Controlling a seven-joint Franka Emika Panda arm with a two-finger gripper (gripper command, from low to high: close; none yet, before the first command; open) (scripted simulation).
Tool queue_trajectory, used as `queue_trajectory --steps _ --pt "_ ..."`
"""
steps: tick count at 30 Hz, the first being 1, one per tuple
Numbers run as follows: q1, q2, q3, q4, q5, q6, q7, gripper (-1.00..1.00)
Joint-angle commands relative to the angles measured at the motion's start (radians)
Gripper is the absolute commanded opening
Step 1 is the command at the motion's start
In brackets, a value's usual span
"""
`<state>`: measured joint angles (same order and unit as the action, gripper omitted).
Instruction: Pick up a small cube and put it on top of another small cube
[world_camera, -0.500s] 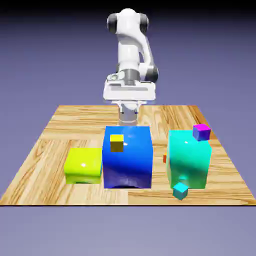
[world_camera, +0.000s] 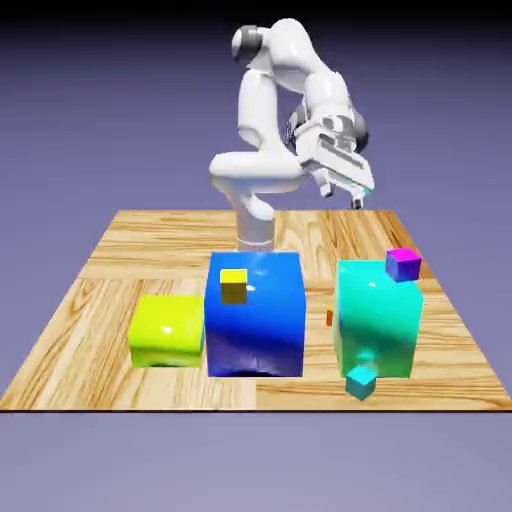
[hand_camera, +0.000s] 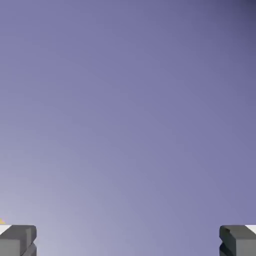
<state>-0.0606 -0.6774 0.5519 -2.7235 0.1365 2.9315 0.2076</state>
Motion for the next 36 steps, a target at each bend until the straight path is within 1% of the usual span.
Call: queue_trajectory --steps 1,30,31,36 --pt "-0.005 -0.007 0.036 0.004 0.008 -0.007 -0.032 0.00" --pt "-0.160 -0.199 1.087 0.126 0.240 -0.206 -0.967 0.00" --pt "-0.173 -0.200 1.124 0.111 0.235 -0.212 -0.962 0.00" --pt "-0.270 -0.181 1.305 -0.052 0.154 -0.240 -0.773 0.00"
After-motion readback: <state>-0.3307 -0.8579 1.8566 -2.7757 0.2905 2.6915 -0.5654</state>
